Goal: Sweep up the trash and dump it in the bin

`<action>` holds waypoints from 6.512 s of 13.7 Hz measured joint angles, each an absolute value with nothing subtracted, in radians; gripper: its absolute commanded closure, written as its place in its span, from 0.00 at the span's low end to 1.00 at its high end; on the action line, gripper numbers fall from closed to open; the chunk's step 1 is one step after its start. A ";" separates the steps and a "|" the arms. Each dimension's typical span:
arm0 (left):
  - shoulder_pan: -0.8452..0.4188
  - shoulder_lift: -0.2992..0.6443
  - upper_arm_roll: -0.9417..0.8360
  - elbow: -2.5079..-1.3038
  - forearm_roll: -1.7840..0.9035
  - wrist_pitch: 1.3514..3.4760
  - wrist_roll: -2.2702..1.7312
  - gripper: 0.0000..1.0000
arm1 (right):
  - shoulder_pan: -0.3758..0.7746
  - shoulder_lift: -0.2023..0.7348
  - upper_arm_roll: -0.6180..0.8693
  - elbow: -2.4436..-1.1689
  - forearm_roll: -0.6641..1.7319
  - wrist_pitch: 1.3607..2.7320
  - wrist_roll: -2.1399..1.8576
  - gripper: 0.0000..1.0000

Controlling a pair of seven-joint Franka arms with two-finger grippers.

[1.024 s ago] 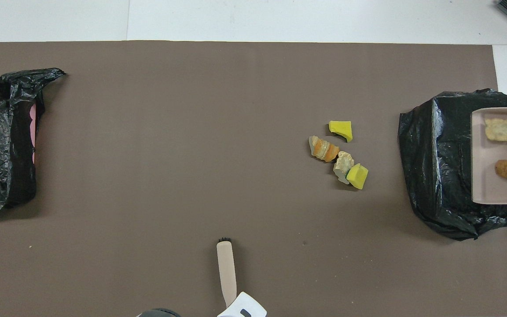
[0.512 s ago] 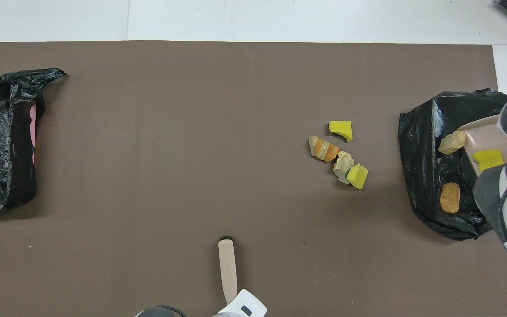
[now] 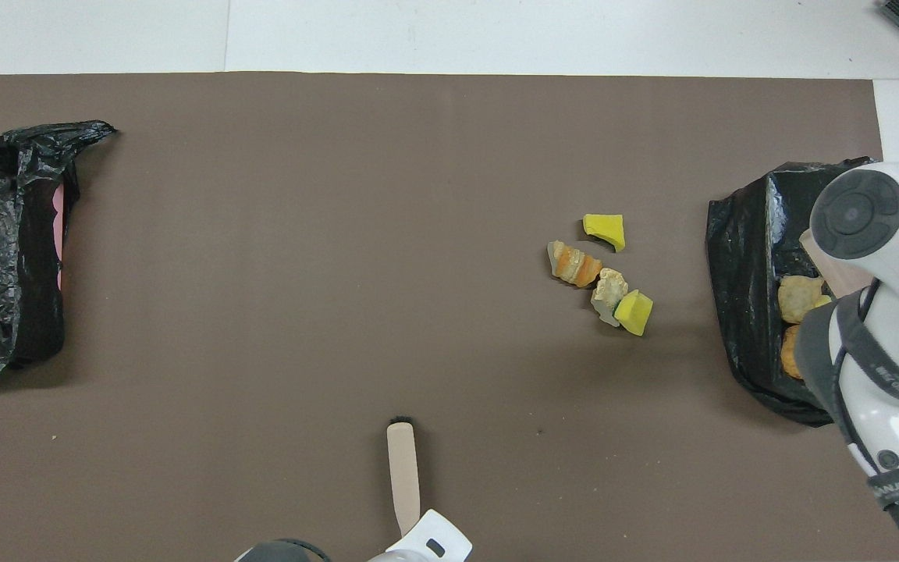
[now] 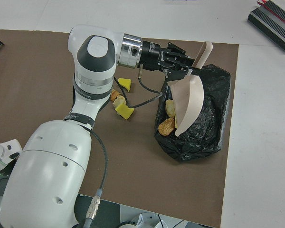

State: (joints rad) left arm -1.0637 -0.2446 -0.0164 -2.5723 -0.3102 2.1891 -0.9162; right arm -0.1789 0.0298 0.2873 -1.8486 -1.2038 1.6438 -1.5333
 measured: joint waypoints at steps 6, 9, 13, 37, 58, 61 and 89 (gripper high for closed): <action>-0.845 -0.184 -0.004 -2.425 -0.257 2.189 -0.794 0.00 | -0.070 -0.037 0.335 -1.796 -0.978 1.518 -1.159 1.00; -0.715 -0.177 -0.002 -2.294 -0.121 2.080 -0.684 0.00 | -0.019 -0.036 0.337 -1.784 -0.763 1.495 -0.813 1.00; -0.502 -0.178 0.002 -2.141 -0.032 1.957 -0.390 0.00 | 0.003 0.038 0.338 -1.740 -0.597 1.532 -0.487 1.00; -0.049 -0.002 0.005 -1.446 -0.008 1.451 0.185 0.00 | 0.391 0.711 0.341 -1.286 -0.066 2.022 0.743 0.80; -0.046 -0.004 -0.004 -1.447 -0.008 1.442 0.184 0.00 | 0.368 0.431 0.370 -1.457 -0.029 1.795 0.743 0.00; -0.047 -0.004 -0.010 -1.447 -0.008 1.476 0.184 0.00 | 0.398 0.295 0.379 -1.619 0.061 1.765 0.743 0.00; -0.543 0.294 -0.034 -1.851 -0.019 2.262 -0.415 0.00 | 0.602 -0.013 0.363 -2.275 0.321 2.033 0.756 1.00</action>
State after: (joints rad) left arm -0.5428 0.2938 -0.0339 -1.8510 -0.0192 2.2620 -0.4155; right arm 0.6018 -0.0127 0.3625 -2.2754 0.3208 2.0335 0.7561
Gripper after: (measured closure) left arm 0.000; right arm 0.740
